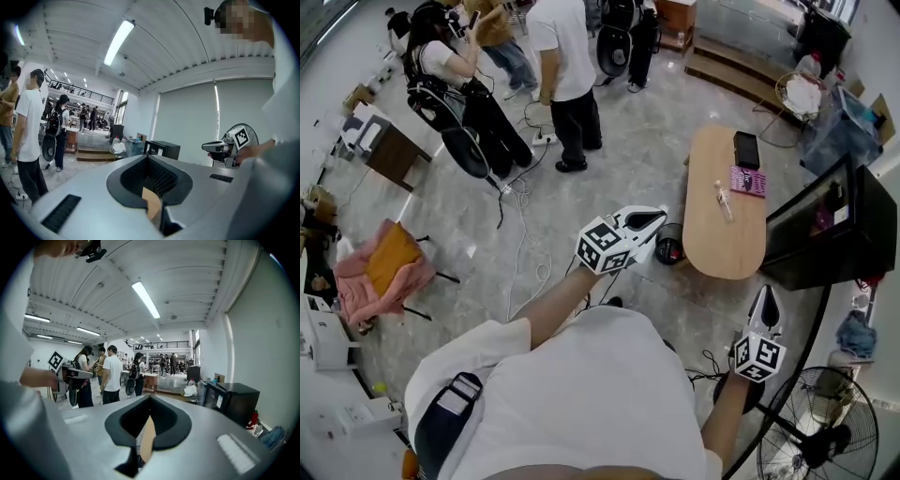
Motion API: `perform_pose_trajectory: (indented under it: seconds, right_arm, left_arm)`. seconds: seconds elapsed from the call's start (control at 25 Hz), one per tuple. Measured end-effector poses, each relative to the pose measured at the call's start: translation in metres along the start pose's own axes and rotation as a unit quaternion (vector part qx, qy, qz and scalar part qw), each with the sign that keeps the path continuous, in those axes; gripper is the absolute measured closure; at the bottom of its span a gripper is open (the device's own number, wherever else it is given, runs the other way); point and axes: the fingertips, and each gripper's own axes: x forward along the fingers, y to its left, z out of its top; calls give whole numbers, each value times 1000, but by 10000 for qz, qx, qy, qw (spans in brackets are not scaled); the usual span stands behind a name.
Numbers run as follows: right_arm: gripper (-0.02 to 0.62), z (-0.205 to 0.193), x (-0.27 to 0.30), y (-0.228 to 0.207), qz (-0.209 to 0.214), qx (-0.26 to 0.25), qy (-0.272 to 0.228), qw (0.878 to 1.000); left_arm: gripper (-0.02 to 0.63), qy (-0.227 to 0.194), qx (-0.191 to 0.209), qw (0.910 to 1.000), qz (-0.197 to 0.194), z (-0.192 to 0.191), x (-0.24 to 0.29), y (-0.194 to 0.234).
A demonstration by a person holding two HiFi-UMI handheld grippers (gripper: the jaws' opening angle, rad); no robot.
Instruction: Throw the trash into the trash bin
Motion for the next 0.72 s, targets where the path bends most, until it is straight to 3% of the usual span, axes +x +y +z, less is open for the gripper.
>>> perform_pose_trajectory:
  seconds: [0.72]
  right_arm:
    - [584, -12, 30, -14, 478, -162, 74, 9987]
  left_arm:
    - [600, 80, 1, 9993, 375, -9, 8, -3]
